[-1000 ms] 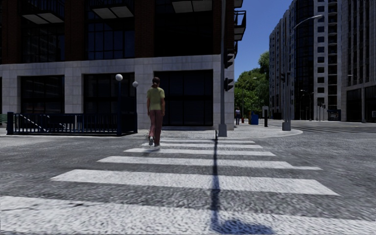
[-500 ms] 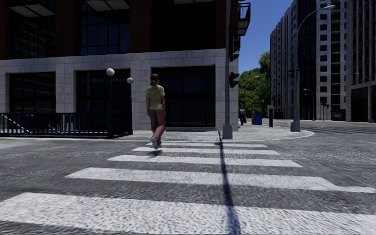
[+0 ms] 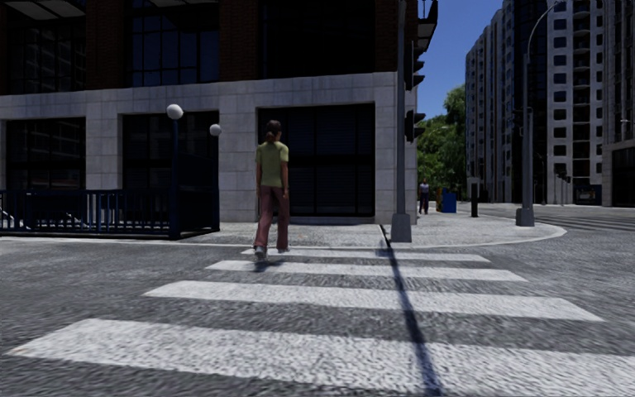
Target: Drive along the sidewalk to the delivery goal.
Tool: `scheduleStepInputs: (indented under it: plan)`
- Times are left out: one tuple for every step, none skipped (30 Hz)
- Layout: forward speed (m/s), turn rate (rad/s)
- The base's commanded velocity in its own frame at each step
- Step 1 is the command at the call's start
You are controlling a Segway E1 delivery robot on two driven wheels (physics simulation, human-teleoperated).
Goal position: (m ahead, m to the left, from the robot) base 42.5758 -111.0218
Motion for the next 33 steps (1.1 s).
scheduleStepInputs:
  plan:
    - [1.78,0.00]
    - [1.78,0.00]
    - [1.78,0.00]
    - [1.78,0.00]
    - [1.78,0.00]
    - [1.78,0.00]
    - [1.78,0.00]
    - [1.78,0.00]
    - [1.78,0.02]
    - [1.78,0.24]
    - [1.78,0.48]
    - [1.78,0.66]
    - [1.78,0.77]
    - [1.78,0.80]
    - [1.78,0.81]
    - [1.78,0.78]
    - [1.78,0.31]
    - [1.78,0.31]
    - [1.78,0.13]
    - [1.78,0.00]
    - [1.78,0.00]
    - [1.78,0.00]
    - [1.78,0.00]
    - [1.78,0.00]
    - [1.78,0.00]
    - [1.78,0.00]
    - [1.78,0.00]
    - [1.78,0.00]
    - [1.78,0.00]
    - [1.78,0.00]
    - [1.78,0.00]
    - [1.78,0.00]
    - [1.78,0.00]
